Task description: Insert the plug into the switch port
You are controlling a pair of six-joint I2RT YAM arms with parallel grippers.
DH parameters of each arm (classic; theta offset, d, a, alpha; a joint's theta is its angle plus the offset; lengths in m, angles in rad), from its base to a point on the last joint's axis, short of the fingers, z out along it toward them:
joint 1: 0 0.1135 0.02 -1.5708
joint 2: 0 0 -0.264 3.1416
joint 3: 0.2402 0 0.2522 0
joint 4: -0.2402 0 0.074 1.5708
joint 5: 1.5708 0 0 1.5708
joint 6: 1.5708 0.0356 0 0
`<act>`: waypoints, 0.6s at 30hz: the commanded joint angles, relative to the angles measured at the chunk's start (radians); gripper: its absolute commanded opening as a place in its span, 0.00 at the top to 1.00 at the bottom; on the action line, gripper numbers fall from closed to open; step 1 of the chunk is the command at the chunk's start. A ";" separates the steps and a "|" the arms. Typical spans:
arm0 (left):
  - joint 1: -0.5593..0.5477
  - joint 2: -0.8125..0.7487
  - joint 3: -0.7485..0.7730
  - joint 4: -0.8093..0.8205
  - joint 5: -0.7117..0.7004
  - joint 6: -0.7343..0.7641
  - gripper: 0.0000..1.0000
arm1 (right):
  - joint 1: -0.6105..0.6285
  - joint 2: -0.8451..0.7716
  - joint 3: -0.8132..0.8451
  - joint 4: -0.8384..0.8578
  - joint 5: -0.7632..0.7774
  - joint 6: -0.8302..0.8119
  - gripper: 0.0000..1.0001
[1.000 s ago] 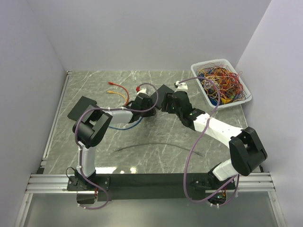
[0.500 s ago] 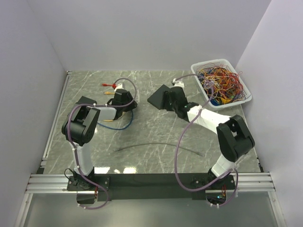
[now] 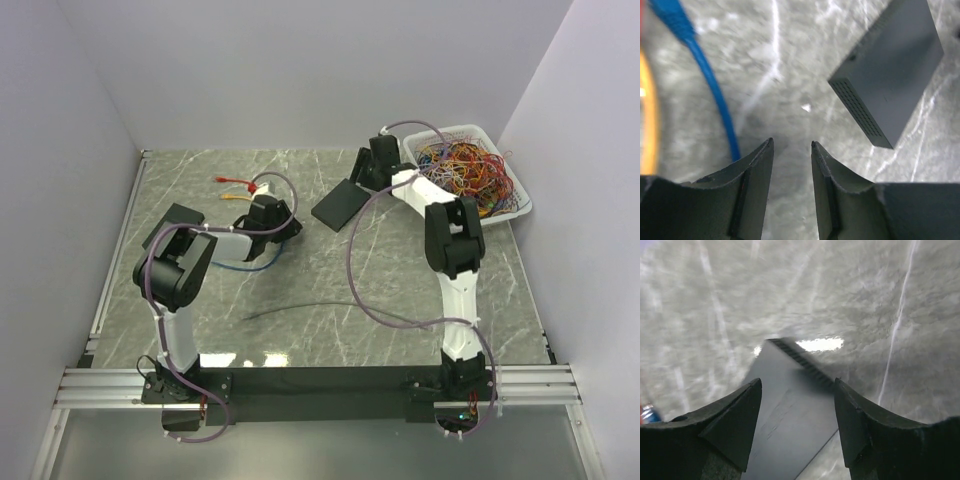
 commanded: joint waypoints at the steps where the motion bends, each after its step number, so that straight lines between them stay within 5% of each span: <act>1: -0.027 -0.026 -0.020 -0.077 0.044 -0.017 0.57 | -0.014 0.097 0.144 -0.131 -0.059 -0.006 0.33; 11: -0.086 -0.032 0.018 -0.058 0.070 -0.040 0.57 | -0.046 0.200 0.223 -0.163 -0.296 0.017 0.35; 18: -0.091 0.005 0.071 -0.074 0.061 -0.047 0.58 | -0.014 0.174 0.122 -0.117 -0.399 0.003 0.36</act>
